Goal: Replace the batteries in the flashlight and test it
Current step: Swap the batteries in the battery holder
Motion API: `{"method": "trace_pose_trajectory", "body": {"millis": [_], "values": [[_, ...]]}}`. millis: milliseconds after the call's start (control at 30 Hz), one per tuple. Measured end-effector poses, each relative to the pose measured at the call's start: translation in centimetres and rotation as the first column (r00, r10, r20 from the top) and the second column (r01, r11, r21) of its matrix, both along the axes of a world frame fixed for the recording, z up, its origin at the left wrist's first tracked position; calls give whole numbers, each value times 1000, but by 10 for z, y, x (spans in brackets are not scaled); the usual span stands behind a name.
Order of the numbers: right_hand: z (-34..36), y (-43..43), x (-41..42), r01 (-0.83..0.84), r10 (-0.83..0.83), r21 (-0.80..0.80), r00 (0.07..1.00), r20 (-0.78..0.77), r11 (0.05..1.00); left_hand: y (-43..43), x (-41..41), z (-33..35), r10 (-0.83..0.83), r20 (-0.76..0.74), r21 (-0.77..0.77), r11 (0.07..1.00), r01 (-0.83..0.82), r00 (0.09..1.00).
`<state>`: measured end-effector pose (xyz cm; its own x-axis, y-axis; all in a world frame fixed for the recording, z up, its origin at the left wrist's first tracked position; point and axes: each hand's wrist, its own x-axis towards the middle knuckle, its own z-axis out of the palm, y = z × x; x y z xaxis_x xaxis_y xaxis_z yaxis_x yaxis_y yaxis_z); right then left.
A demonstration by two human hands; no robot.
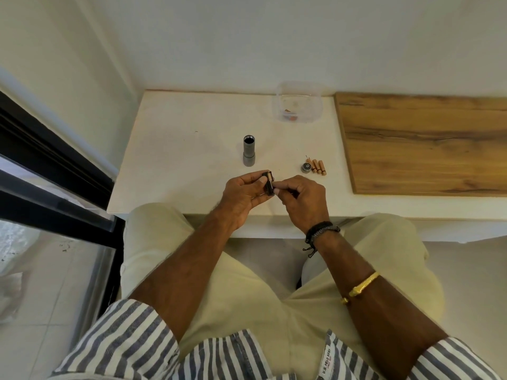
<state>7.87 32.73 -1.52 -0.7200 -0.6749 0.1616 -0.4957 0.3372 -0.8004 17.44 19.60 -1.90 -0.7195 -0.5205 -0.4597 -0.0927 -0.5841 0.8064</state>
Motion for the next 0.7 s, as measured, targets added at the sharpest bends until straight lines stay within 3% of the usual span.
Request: {"method": "trace_pose_trajectory", "body": {"millis": [167, 467, 700], "values": [[-4, -2, -4, 22, -20, -16, 996, 86, 1000, 2, -2, 1, 31, 3, 98, 995, -31, 1000], [8, -25, -50, 303, -214, -151, 878, 427, 941, -6, -6, -3, 117, 4, 131, 984, -117, 993], [17, -79, -129, 329, -283, -82, 895, 346, 941, -12, -12, -4, 112, -57, 331, 940, -88, 992]]}}
